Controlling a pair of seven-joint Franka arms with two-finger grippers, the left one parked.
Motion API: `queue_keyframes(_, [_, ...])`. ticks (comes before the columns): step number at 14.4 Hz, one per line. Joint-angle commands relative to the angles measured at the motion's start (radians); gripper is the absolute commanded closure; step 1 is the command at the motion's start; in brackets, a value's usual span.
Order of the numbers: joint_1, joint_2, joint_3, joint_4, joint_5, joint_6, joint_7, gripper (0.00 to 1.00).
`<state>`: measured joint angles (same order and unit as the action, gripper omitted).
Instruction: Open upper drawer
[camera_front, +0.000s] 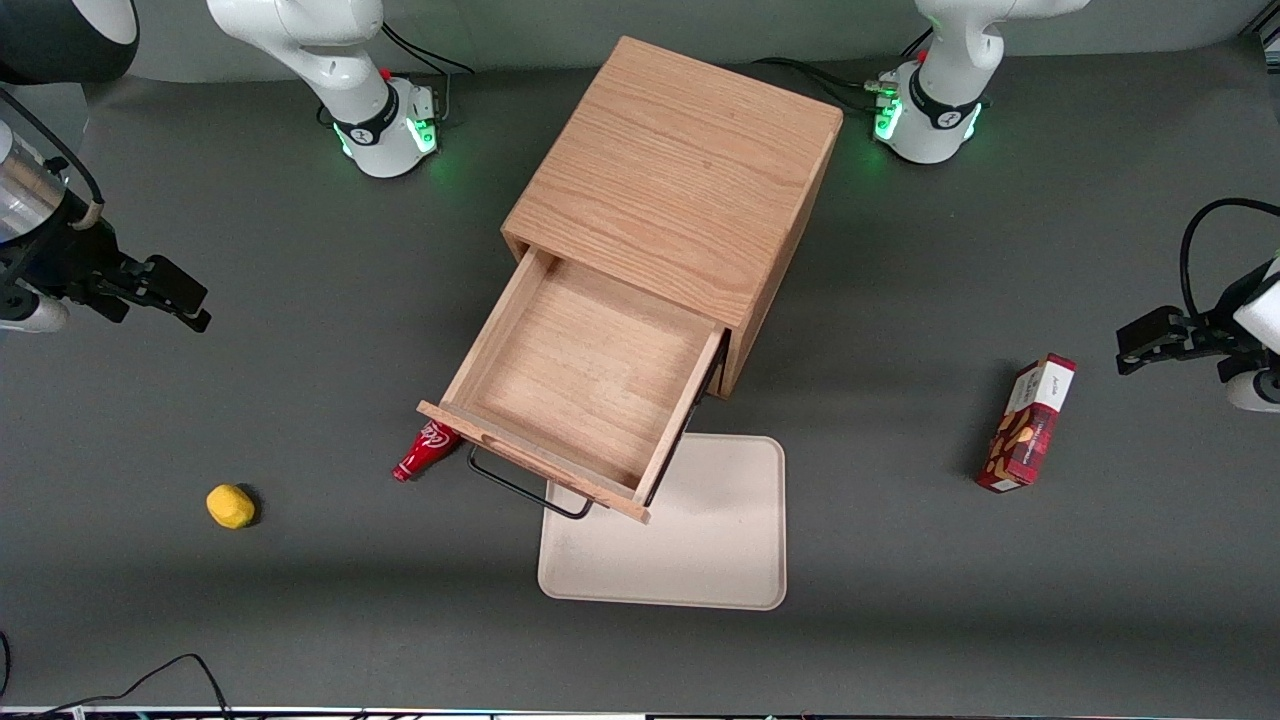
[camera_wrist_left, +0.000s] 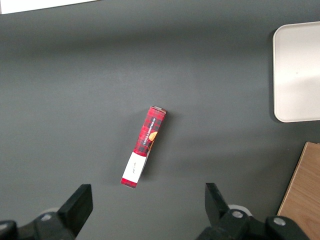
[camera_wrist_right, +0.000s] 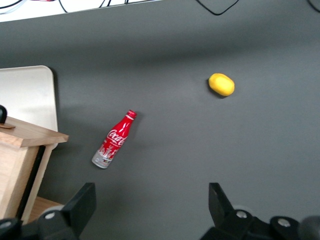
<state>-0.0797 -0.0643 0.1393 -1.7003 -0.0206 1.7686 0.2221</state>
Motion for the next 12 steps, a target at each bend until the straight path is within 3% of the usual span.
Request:
queue_keyframes(1, [-0.011,-0.014,0.003,-0.013,0.033,0.005,-0.026,0.0])
queue_keyframes(7, [-0.014,0.057,0.005,0.111,0.036,-0.133,-0.026,0.0])
queue_keyframes(12, [-0.005,0.077,0.008,0.136,0.028,-0.144,-0.027,0.0])
